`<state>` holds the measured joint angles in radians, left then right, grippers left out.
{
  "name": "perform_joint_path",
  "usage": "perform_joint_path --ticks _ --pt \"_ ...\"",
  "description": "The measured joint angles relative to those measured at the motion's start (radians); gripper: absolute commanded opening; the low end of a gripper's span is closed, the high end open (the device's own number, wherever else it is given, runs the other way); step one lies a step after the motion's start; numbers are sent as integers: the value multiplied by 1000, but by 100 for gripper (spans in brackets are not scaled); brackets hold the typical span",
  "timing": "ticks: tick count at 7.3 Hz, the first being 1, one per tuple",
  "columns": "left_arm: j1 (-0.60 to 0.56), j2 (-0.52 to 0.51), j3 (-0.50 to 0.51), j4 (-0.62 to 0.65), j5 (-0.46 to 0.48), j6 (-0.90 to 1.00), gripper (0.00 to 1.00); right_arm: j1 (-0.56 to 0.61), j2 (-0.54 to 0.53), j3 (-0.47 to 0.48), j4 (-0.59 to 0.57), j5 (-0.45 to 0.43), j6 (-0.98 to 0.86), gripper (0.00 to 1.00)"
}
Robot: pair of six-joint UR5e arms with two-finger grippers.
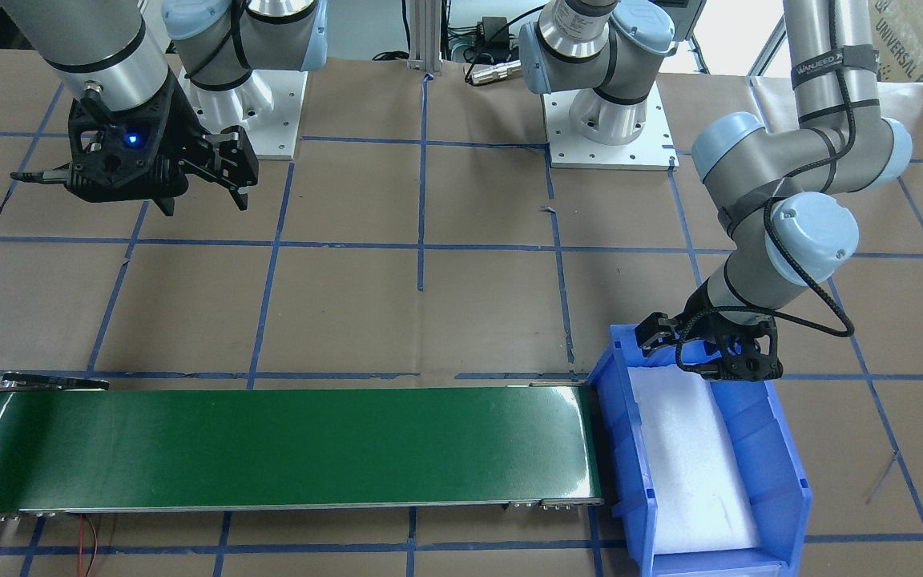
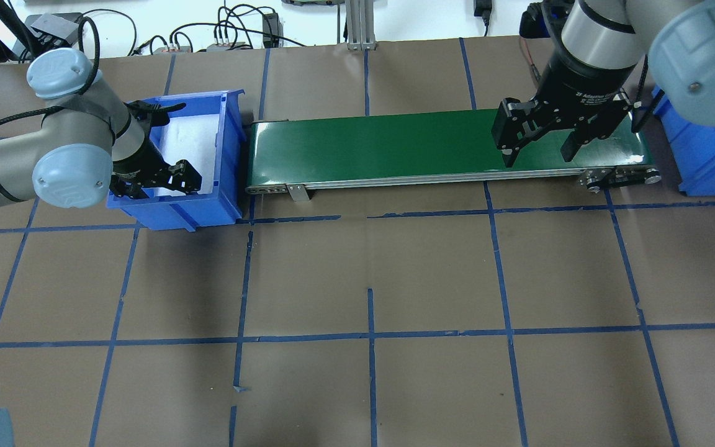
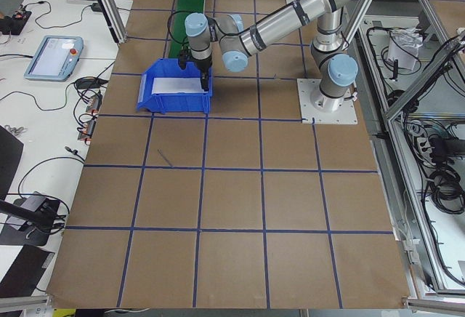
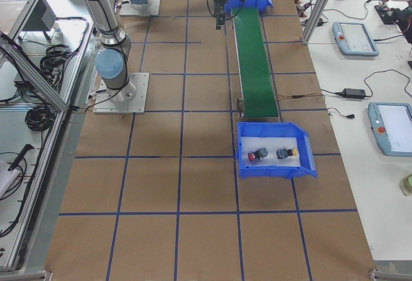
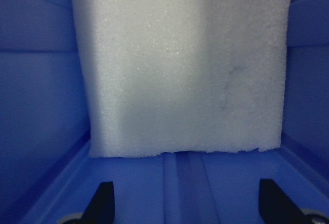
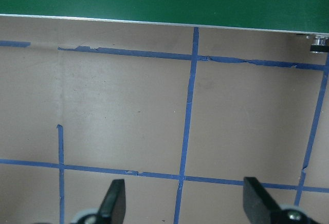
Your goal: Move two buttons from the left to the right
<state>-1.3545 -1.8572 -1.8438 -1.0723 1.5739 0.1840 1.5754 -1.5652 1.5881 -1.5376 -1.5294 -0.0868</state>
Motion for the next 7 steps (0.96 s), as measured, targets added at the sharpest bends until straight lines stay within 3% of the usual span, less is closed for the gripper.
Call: perform_joint_path --ticks 4,7 --pt "0 4 -14 0 0 2 100 0 0 1 -1 0 -1 85" --pt "2 14 28 -8 2 2 100 0 0 1 -1 0 -2 85"
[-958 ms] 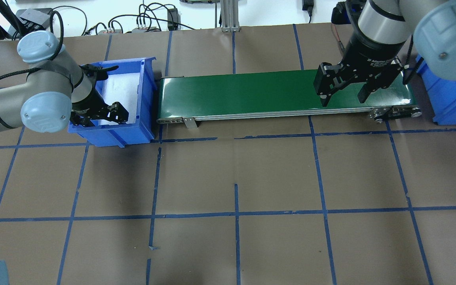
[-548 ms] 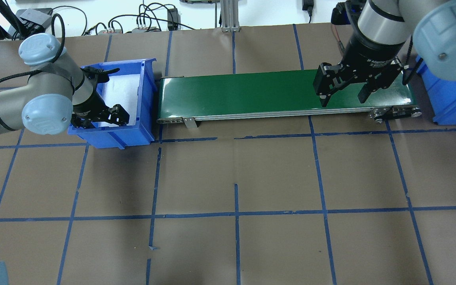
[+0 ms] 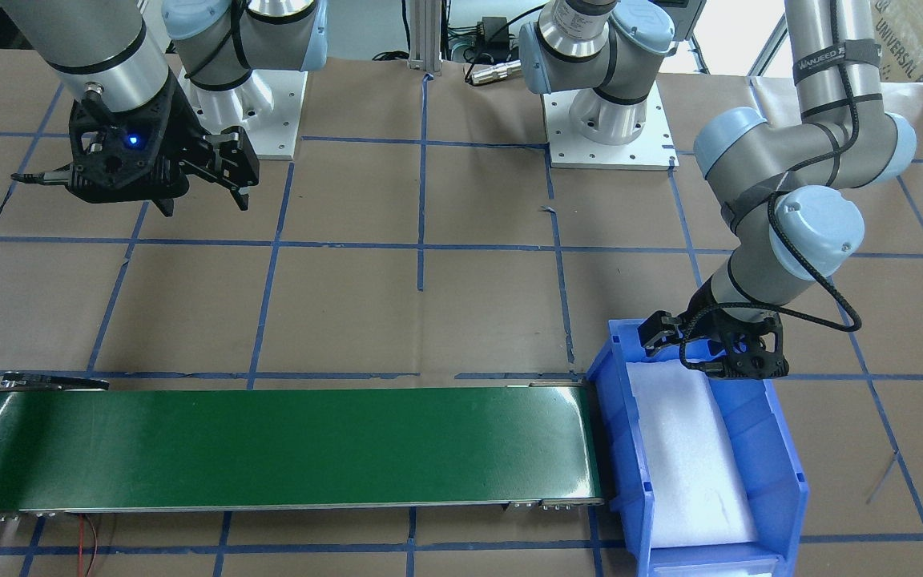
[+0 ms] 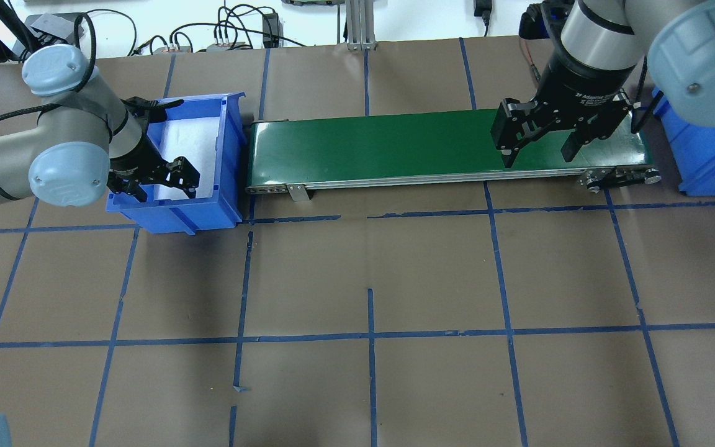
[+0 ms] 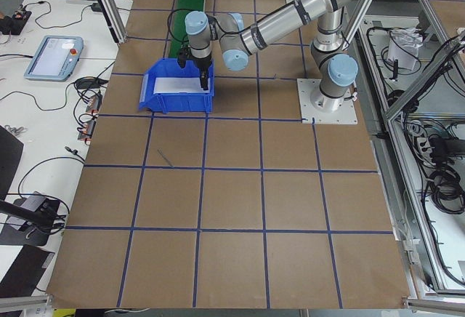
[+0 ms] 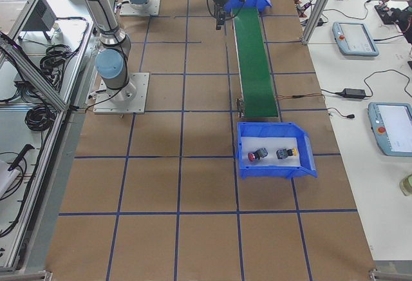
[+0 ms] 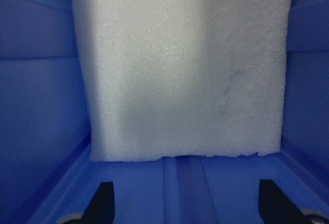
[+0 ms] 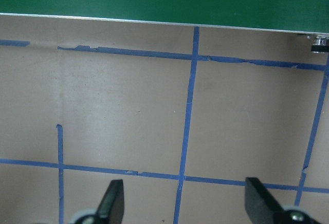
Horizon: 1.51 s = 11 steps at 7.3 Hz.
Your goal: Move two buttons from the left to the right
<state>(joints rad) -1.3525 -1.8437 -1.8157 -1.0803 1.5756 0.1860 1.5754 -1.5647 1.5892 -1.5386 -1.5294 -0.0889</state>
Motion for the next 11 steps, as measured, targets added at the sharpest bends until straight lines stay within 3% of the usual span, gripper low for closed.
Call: perform_joint_path --ticks 3,5,7,11 --pt "-8 40 193 -205 0 -1 100 0 0 0 0 0 -1 85" --pt "-41 119 276 -374 0 -10 100 0 0 0 0 0 -3 85" --pt "-96 209 267 -466 2 -55 100 0 0 0 0 0 -3 85" --pt "-167 255 258 -629 49 -94 100 0 1 0 0 0 -3 85"
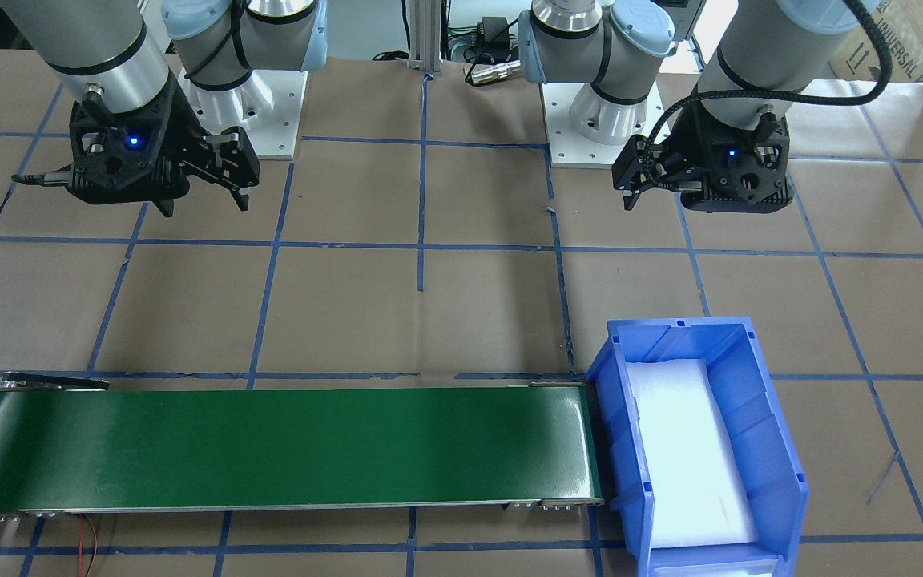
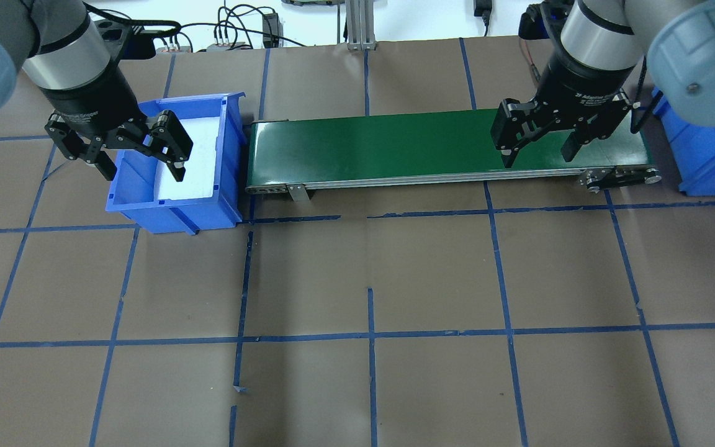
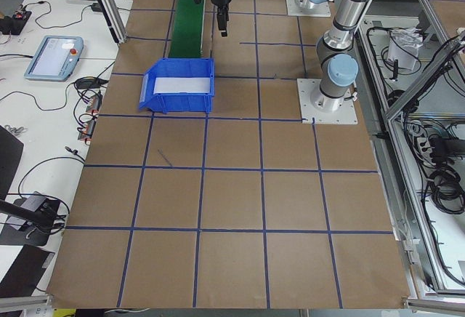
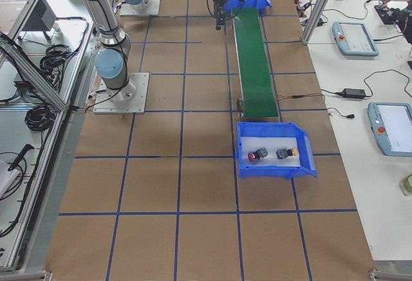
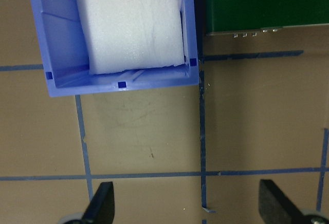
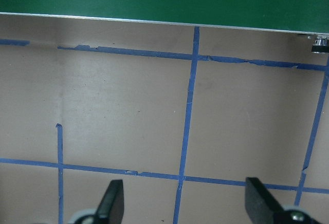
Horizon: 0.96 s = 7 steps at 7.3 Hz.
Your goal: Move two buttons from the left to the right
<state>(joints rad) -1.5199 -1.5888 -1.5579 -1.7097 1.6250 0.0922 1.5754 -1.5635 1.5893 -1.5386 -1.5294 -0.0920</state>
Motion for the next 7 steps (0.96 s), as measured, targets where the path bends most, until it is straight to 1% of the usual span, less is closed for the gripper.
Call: perform_joint_path --ticks 3,5,6,7 --pt "-2 -3 12 -19 -5 -34 100 0 0 0 0 1 0 86" --pt "-2 5 28 -20 -63 -46 100 0 0 1 0 0 -1 87" --pt "-2 12 34 -20 -76 -47 100 0 0 1 0 0 -1 96" --pt "-2 17 38 -19 -81 -54 100 0 0 1 0 0 -1 100"
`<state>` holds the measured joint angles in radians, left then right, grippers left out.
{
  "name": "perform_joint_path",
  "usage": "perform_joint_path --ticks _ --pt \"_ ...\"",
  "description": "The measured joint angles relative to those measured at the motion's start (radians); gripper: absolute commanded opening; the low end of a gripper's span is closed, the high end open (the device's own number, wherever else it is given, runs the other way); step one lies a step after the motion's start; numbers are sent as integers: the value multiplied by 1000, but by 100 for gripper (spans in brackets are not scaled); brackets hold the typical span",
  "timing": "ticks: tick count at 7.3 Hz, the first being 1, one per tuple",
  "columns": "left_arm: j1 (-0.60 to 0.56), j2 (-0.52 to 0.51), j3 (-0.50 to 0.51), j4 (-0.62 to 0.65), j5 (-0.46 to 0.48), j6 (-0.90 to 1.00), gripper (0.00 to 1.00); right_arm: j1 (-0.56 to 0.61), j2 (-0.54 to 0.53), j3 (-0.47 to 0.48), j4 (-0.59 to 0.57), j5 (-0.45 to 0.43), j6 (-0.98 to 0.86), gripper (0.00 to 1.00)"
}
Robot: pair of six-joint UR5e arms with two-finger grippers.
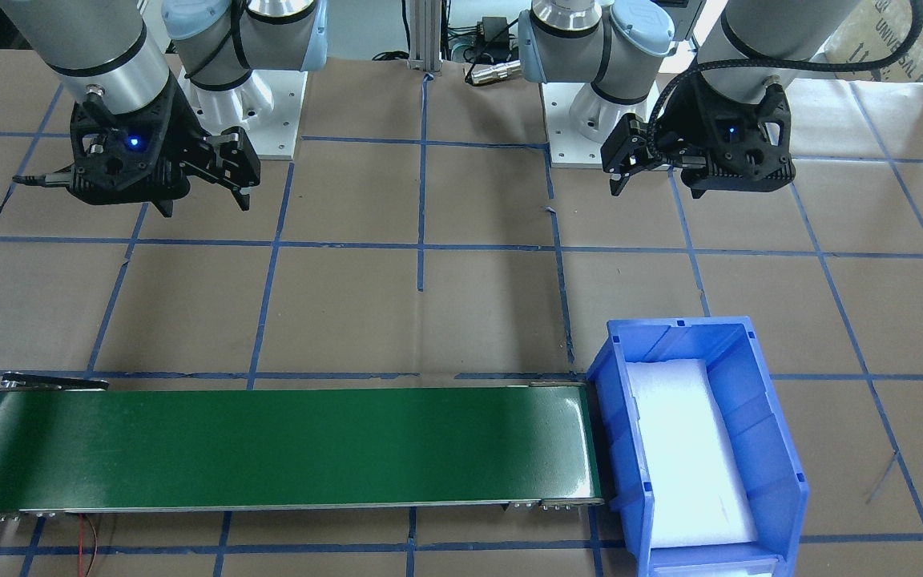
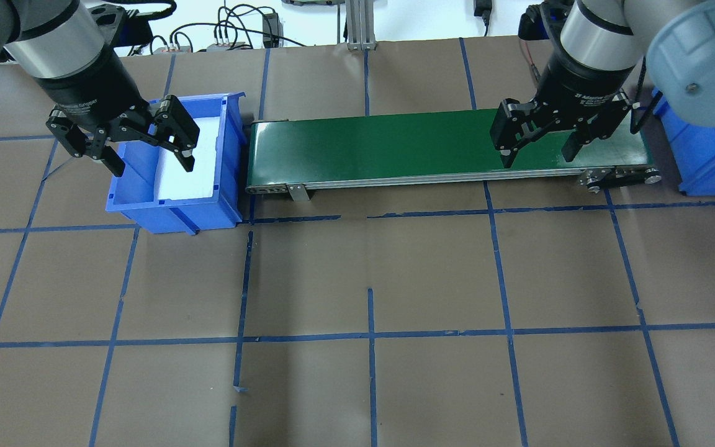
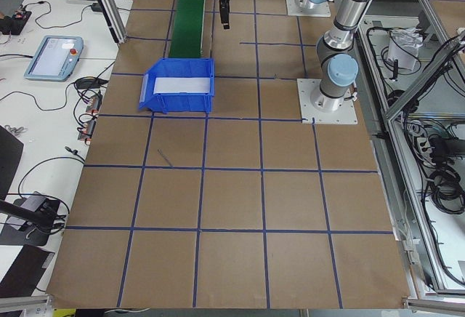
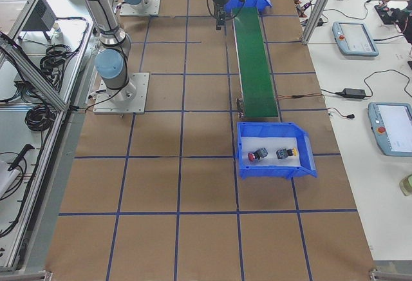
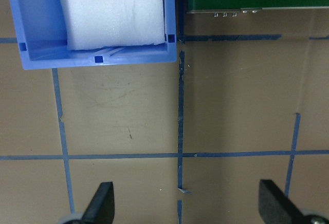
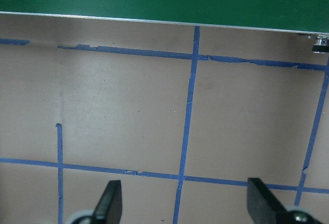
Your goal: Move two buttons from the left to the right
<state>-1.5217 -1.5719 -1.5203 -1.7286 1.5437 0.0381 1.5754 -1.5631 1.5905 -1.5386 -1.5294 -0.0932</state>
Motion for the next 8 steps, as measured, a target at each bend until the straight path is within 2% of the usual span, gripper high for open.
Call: perform_joint_path --ticks 8 --pt "2 3 -7 18 -1 -47 100 0 0 0 0 0 1 100"
